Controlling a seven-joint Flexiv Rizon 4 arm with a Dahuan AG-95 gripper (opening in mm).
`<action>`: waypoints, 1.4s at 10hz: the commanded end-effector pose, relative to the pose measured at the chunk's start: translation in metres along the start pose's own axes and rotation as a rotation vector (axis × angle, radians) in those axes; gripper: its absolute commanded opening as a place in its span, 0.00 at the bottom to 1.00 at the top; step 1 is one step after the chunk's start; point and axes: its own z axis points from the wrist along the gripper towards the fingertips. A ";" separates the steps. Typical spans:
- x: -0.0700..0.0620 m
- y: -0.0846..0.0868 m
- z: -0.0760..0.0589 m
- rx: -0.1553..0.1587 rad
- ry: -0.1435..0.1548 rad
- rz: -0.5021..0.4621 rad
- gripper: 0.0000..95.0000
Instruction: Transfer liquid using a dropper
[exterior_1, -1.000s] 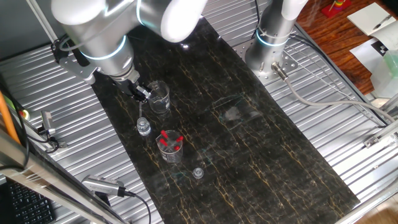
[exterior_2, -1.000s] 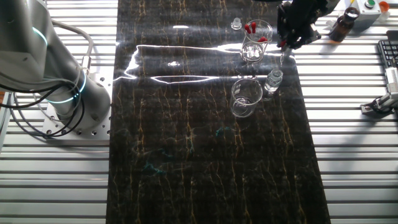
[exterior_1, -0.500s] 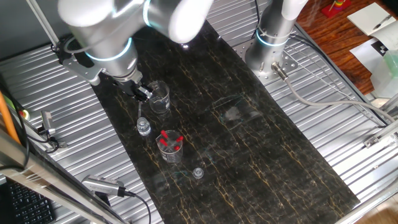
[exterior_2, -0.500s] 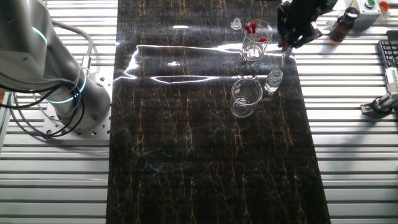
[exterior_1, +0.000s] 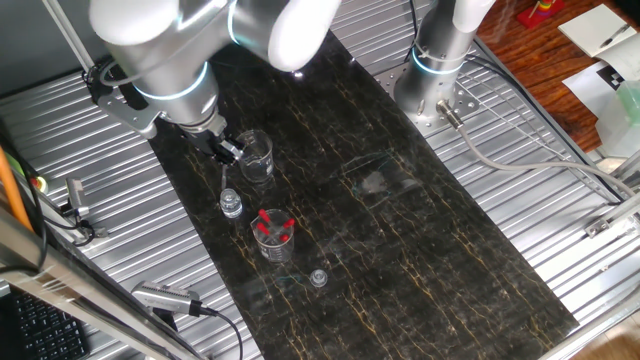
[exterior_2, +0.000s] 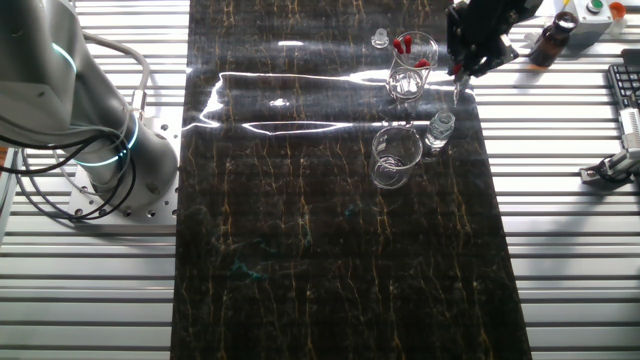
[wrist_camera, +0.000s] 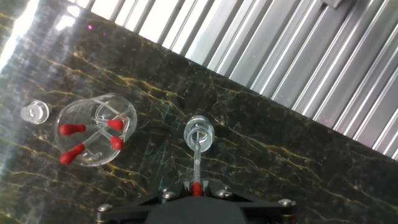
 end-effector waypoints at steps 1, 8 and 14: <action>0.002 0.000 0.000 0.004 0.004 -0.001 0.00; 0.038 -0.034 0.000 -0.015 -0.016 -0.025 0.00; 0.112 -0.050 0.006 -0.024 -0.017 -0.021 0.00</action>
